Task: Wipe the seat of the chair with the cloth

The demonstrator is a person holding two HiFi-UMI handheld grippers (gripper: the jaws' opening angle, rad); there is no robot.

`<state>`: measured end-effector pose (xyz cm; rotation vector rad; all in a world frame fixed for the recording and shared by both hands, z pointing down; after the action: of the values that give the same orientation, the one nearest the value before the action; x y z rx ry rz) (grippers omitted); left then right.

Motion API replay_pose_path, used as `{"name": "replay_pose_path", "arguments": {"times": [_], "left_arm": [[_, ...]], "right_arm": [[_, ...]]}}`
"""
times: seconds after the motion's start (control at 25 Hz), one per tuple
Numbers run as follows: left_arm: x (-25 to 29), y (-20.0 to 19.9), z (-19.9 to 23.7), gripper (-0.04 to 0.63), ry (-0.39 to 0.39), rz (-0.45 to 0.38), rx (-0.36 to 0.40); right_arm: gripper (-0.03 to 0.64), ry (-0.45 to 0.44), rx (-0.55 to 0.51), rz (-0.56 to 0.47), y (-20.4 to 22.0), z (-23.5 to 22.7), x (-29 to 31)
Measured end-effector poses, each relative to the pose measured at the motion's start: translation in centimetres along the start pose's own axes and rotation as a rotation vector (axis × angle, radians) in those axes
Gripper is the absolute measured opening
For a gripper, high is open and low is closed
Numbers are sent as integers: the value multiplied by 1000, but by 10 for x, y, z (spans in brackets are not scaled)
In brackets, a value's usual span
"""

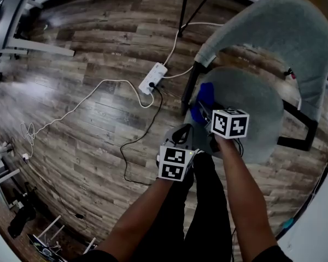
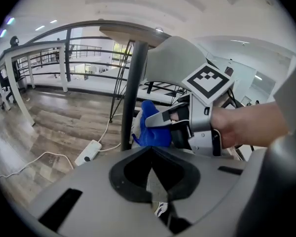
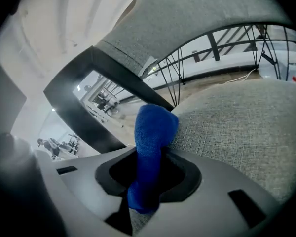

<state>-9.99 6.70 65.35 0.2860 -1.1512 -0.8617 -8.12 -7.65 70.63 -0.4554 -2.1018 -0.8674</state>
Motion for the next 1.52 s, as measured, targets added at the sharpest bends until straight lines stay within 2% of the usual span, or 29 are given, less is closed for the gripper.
{"name": "replay_pose_path", "arguments": {"times": [0.16, 0.52, 0.84, 1.52], "left_arm": [[0, 2, -2, 8, 25, -5, -5], [10, 2, -9, 6, 41, 28, 55], [28, -4, -27, 6, 34, -1, 4], [53, 4, -75, 6, 59, 44, 10]], "right_arm": [[109, 18, 1, -8, 0, -3, -1], [109, 54, 37, -26, 3, -23, -15], [109, 56, 35, -29, 10, -52, -33], [109, 145, 56, -46, 29, -126, -87]]}}
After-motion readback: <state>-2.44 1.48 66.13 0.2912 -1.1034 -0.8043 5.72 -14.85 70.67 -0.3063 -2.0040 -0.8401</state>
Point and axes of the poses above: the fingertips, and each gripper's own axes: x forward along the fingers, z to its left, y out of its underside, the point moved 7 cm from there along -x, backward along the fingers, and after that the axes turned 12 degrees about y, right-handed, at the moved point
